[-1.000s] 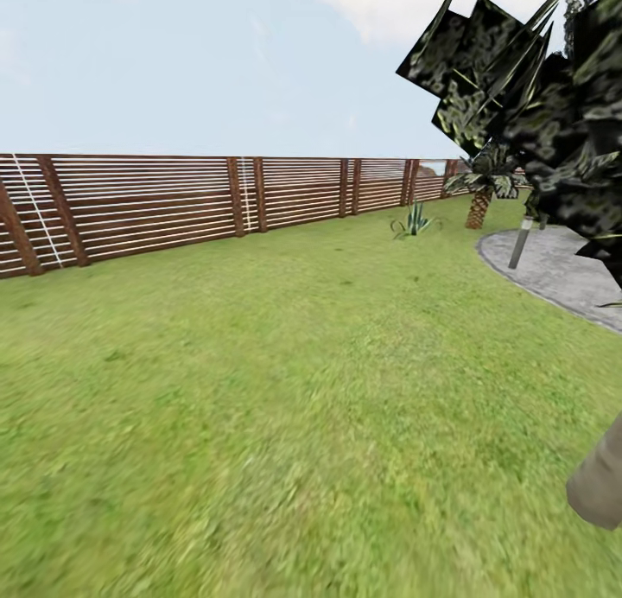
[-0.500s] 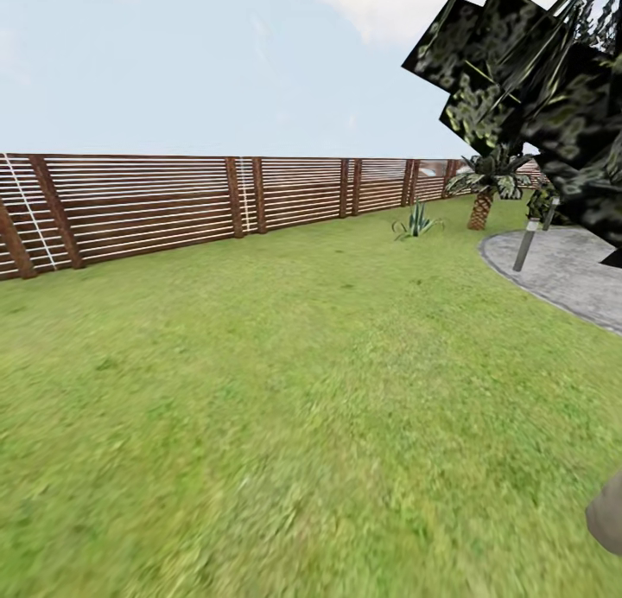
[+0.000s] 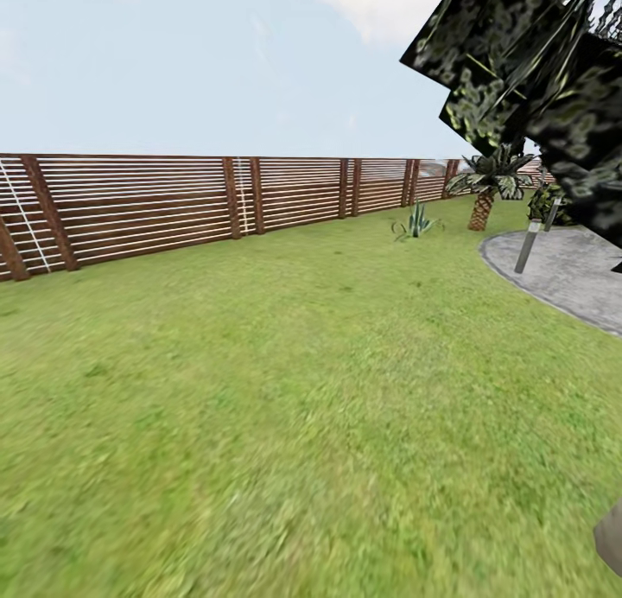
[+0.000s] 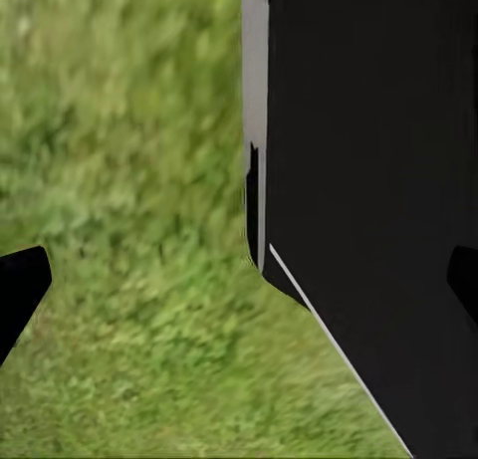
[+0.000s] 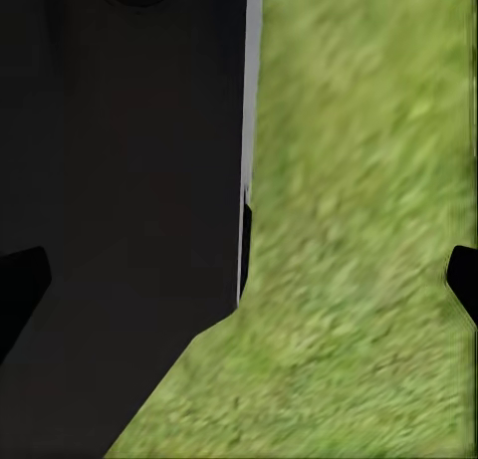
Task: Take the three Easter eggs out of the wicker basket on the lawn in the garden, then place them on the lawn next to a single tree (choose any tree) so that all three eggs are next to the same tree and none are left in the basket.
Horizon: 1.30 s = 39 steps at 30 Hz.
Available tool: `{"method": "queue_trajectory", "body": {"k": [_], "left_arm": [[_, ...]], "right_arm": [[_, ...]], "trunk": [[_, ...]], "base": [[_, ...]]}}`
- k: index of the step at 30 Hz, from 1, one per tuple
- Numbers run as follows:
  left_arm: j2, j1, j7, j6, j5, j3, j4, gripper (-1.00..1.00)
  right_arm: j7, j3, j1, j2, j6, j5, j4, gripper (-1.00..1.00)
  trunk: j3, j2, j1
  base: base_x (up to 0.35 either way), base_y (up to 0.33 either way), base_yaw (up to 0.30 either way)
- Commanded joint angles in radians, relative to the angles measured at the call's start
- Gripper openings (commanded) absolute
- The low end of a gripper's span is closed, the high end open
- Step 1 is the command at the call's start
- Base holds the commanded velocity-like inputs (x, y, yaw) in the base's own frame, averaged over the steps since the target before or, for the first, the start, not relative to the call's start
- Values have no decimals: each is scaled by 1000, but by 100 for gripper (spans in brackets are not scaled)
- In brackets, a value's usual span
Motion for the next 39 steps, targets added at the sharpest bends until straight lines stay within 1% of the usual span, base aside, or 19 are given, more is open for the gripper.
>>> {"method": "queue_trajectory", "body": {"k": [1, 7, 12, 16, 21, 25, 31, 39], "left_arm": [[1, 1, 0, 1, -1, 0, -12, 100], [5, 1, 2, 3, -3, 0, -30, 100], [15, 1, 3, 2, 2, 5, -32, 100], [16, 1, 3, 2, 2, 7, -30, 100], [16, 1, 3, 2, 3, 7, -30, 100], [16, 1, 3, 3, 5, 7, -32, 100], [15, 1, 3, 3, 6, 7, -32, 100], [14, 1, 2, 2, 6, 6, -33, 100]], "right_arm": [[-1, 0, 0, 0, 0, 4, 0, 100], [-1, 0, 0, 0, 0, 4, 0, 100], [-1, 0, 0, 0, 0, 4, 0, 100], [2, -3, 0, 4, 1, 0, 0, 100], [3, 4, 0, 6, -1, 9, 0, 100], [1, -1, 0, 6, -2, 2, 0, 100], [0, 5, 0, 6, -2, 7, 0, 100], [-2, 6, 0, 12, -15, 11, 8, 100]], "trunk": [[-1, 0, 1], [-1, 0, 1], [-1, 0, 1], [-1, 0, 1], [-1, 0, 1], [-1, 0, 1], [-1, 0, 1], [-1, 0, 1]], "base": [[284, -129, 0], [316, -48, 0], [332, -2, 0], [333, 0, 0], [333, 0, 25], [333, 0, 100], [333, 0, 125], [334, 0, 231]]}}
